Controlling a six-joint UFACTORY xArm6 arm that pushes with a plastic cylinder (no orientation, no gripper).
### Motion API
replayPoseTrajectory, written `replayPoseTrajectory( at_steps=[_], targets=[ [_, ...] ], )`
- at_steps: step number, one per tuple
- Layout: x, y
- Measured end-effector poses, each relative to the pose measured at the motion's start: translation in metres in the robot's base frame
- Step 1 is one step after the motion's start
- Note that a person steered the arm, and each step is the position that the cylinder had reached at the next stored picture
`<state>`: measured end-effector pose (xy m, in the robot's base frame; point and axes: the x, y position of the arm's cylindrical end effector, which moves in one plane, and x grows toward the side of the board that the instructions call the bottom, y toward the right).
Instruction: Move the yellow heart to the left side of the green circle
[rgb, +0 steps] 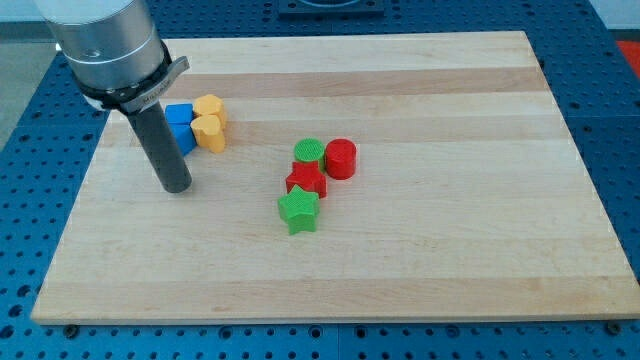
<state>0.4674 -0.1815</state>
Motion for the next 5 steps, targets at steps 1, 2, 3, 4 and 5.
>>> replayPoseTrajectory(
  at_steps=[1, 2, 3, 4, 5],
  targets=[
    [-0.005, 0.019],
    [-0.016, 0.043],
    [-0.042, 0.065],
    [-0.084, 0.069],
    [-0.112, 0.052]
  ],
)
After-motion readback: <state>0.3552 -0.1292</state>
